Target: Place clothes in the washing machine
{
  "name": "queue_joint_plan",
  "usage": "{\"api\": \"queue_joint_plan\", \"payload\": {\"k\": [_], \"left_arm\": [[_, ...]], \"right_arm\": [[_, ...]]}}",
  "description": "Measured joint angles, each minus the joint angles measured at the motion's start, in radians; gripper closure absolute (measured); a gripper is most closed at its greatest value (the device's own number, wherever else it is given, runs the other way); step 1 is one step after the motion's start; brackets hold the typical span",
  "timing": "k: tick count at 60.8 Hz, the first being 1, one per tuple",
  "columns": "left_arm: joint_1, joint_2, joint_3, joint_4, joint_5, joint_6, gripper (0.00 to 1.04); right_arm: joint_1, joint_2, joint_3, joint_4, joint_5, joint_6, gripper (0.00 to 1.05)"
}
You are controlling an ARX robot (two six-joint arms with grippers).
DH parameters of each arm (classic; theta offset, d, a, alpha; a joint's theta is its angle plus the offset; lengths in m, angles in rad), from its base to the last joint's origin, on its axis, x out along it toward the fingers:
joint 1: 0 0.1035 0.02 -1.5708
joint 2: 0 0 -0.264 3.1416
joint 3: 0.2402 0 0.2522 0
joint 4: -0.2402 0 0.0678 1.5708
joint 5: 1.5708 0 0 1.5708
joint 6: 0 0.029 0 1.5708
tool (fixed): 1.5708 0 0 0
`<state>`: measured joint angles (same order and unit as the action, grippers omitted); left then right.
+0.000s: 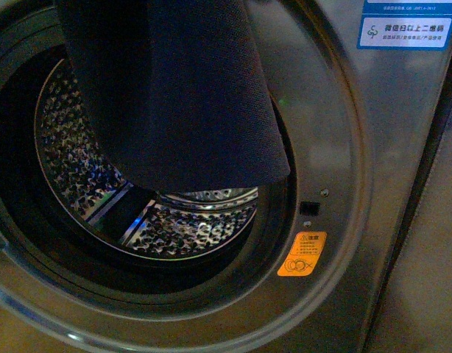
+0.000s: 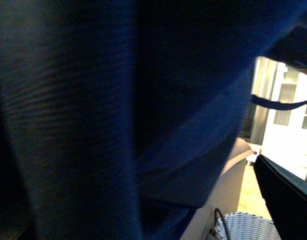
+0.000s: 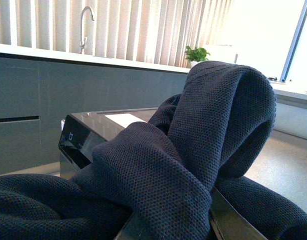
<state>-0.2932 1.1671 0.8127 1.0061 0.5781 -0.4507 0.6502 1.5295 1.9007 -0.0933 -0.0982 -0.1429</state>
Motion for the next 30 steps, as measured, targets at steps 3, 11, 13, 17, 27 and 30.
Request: {"api": "queue_joint_plan", "payload": {"k": [3,11,13,17,27,30], "left_arm": [[-0.034,-0.004,0.004,0.0,-0.008,0.005,0.07],[-0.102,-0.002,0.027,-0.036,-0.058,0.042,0.07],[-0.116,0.002,0.038,-0.051,-0.077,0.055,0.07],[-0.14,0.016,0.065,-0.083,-0.124,0.078,0.07],[-0.173,0.081,0.144,-0.114,-0.272,0.087,0.07],[-0.18,0.097,0.161,-0.114,-0.303,0.083,0.07]], "right_arm": [[0.0,0.0,0.0,0.0,0.0,0.0,0.95],[0.0,0.0,0.0,0.0,0.0,0.0,0.95],[0.0,0.0,0.0,0.0,0.0,0.0,0.95],[0.0,0.0,0.0,0.0,0.003,0.0,0.95],[-0.001,0.0,0.0,0.001,0.004,0.0,0.95],[-0.001,0.0,0.0,0.001,0.004,0.0,0.95]]}}
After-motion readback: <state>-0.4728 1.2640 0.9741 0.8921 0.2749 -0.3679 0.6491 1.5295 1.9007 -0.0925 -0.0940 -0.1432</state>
